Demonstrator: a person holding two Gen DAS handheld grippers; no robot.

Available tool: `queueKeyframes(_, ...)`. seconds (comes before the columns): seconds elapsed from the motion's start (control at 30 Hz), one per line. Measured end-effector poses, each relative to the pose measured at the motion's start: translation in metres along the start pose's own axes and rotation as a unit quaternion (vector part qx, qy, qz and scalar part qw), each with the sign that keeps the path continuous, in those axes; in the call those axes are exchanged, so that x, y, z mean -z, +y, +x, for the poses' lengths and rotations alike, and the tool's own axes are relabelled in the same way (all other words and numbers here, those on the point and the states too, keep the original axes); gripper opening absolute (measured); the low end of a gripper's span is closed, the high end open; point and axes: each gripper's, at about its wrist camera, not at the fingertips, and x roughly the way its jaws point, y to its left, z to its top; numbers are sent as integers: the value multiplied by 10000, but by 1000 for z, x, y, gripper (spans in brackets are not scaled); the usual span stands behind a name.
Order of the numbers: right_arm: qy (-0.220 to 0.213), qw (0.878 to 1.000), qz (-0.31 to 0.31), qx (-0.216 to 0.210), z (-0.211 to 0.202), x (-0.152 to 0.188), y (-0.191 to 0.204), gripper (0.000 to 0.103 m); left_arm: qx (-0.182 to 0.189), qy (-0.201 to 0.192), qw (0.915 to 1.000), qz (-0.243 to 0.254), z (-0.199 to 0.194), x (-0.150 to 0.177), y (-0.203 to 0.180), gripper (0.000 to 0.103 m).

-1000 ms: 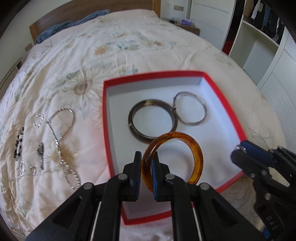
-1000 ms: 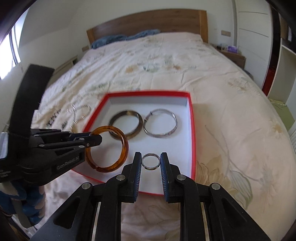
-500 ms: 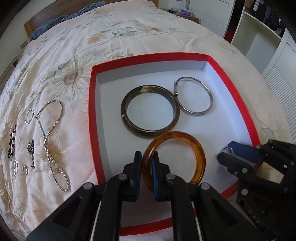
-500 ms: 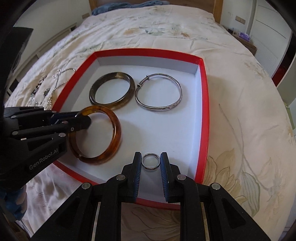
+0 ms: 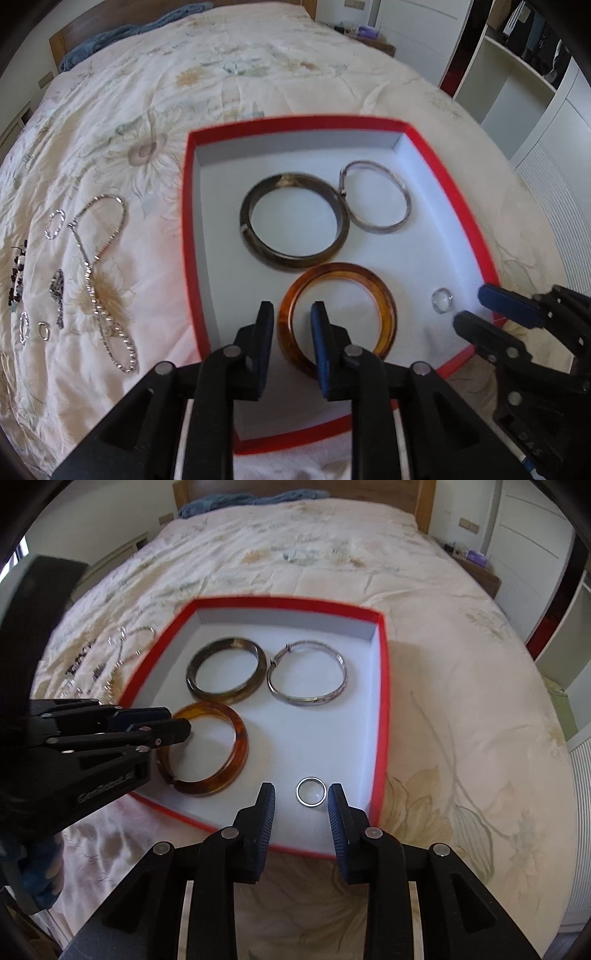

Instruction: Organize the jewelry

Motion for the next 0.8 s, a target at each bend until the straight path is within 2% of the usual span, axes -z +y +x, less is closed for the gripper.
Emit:
queueKeyframes(0.07, -137, 9999, 61, 30, -14, 3, 1, 32, 64, -101, 9999, 20, -11, 0, -1, 21)
queueKeyframes(0.2, -429, 9988, 210, 86, -49, 12, 6, 34, 100, -426, 9990, 70, -46, 8, -2, 29)
queueKeyframes(0.37, -724, 9967, 361, 96, -86, 25, 23, 38, 97, -857, 9960, 216, -92, 35, 2, 29)
queueKeyframes(0.6, -1061, 9933, 453, -18, -130, 47, 62, 38, -97, -1004, 9943, 354, -141, 81, 25, 29)
queueKeyframes(0.8, -1310, 9903, 392, -258, -159, 63, 109, 38, -322, -993, 9943, 223, -174, 128, 66, 29)
